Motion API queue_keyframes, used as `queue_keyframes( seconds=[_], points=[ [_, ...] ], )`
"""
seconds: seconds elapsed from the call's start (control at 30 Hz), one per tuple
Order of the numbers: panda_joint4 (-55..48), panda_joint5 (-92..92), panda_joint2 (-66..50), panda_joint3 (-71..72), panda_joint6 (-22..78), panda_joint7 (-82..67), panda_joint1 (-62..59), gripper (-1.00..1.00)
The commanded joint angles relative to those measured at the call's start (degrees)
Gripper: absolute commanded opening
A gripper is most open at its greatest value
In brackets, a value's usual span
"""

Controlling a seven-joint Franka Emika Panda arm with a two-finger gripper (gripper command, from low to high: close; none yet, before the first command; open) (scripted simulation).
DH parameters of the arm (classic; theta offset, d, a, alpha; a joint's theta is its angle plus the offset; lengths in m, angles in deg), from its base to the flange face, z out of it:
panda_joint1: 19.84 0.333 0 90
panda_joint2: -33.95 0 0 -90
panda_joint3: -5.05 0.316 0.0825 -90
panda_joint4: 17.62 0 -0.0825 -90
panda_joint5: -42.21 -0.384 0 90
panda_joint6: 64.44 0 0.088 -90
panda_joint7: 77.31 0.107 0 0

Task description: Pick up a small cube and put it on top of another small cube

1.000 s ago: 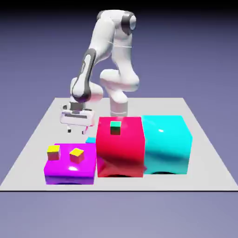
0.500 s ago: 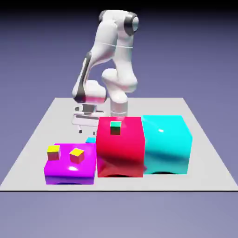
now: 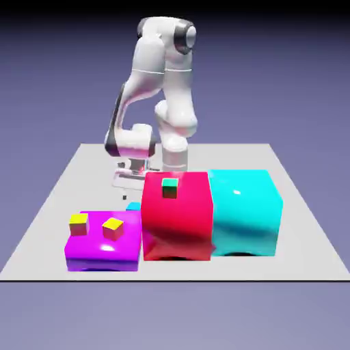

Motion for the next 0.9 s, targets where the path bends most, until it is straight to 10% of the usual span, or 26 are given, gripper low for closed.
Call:
queue_keyframes(
  seconds=[0.0, 0.4, 0.43, 0.87],
  points=[
    [-0.55, -1.43, -1.21, 0.59, 0.09, -2.49, -1.58, 0.00],
    [-6.95, -17.99, -15.18, 7.44, 1.16, -31.35, -18.33, 0.00],
    [-6.95, -17.99, -15.18, 7.44, 1.16, -31.35, -18.33, -1.00],
    [-0.33, -0.85, -0.72, 0.35, 0.05, -1.48, -0.99, -1.00]
  ],
)
